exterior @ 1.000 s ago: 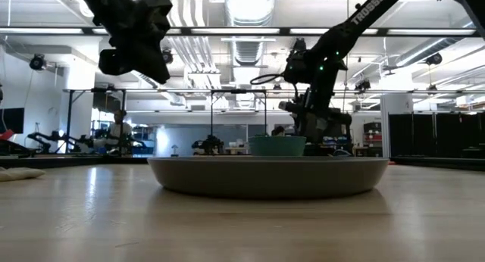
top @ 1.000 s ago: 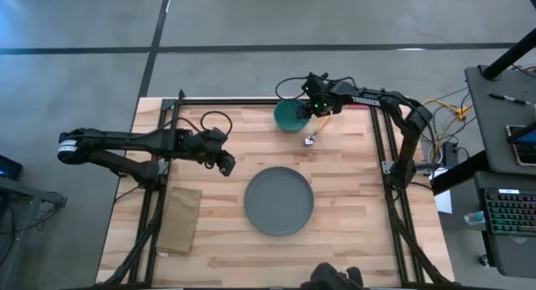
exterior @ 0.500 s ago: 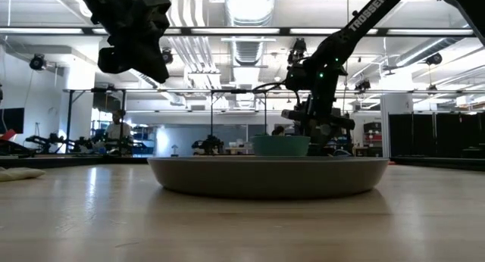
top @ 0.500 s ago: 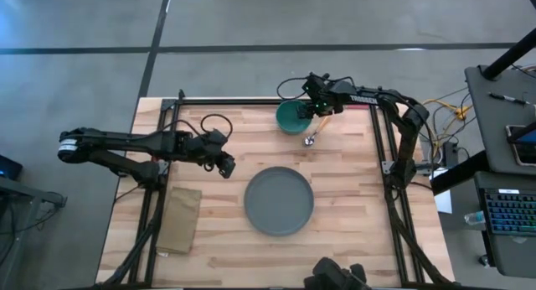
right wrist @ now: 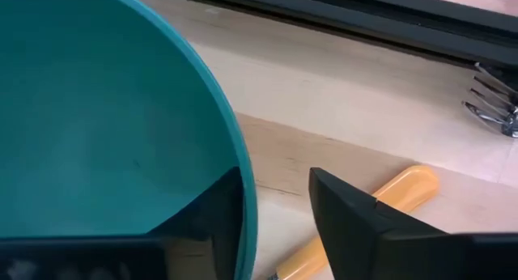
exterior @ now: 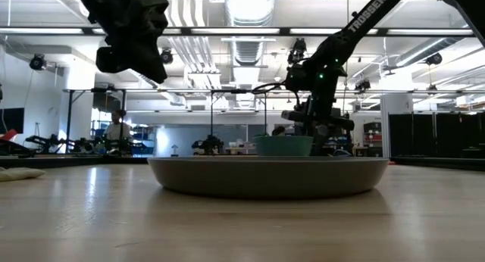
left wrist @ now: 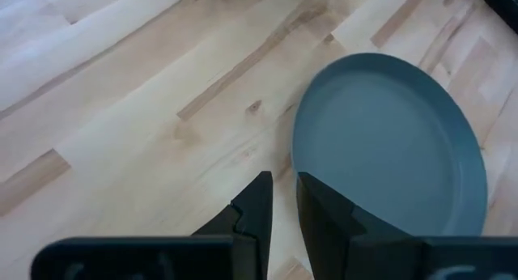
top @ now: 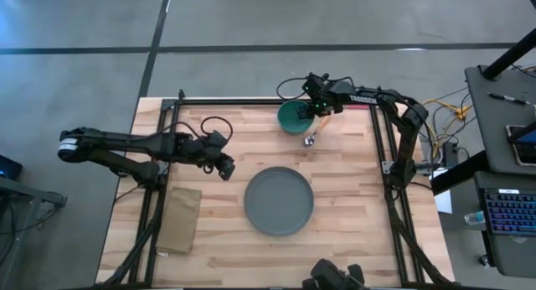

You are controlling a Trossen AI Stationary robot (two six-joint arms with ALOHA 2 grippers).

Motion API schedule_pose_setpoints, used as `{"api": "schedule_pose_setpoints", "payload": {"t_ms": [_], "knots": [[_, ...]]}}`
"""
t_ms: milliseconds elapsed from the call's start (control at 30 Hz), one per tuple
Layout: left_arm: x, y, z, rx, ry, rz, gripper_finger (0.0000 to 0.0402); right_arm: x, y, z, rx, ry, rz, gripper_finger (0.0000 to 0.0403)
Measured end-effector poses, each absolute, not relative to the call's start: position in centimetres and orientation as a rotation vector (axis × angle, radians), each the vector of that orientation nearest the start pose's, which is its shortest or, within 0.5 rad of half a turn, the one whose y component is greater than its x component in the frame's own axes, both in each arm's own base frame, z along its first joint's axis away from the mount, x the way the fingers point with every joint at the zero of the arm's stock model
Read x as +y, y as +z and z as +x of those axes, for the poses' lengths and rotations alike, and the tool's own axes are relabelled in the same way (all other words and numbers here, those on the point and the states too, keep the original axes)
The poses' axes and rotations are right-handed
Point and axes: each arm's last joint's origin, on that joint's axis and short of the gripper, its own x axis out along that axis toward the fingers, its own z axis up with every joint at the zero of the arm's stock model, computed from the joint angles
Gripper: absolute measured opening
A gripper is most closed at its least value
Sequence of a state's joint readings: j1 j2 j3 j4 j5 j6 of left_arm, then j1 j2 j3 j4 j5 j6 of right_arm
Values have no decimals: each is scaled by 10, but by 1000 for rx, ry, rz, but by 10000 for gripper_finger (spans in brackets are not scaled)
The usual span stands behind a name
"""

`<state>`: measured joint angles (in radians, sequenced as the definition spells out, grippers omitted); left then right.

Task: Set table place
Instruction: Put the green bowl on top of the gray plate

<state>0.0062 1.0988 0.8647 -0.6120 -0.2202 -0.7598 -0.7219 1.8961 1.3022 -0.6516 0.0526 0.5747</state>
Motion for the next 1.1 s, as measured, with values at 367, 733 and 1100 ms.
{"api": "schedule_pose_setpoints", "payload": {"t_ms": [367, 733, 1100], "knots": [[-8, 266, 215, 733, 490, -591, 44, -245, 175, 281, 988, -1009, 884, 55], [-16, 261, 208, 791, 530, -589, 44, -241, 176, 284, 991, -1007, 859, 10], [-26, 258, 203, 828, 532, -548, 44, -190, 200, 305, 1035, -890, 768, 8]]}}
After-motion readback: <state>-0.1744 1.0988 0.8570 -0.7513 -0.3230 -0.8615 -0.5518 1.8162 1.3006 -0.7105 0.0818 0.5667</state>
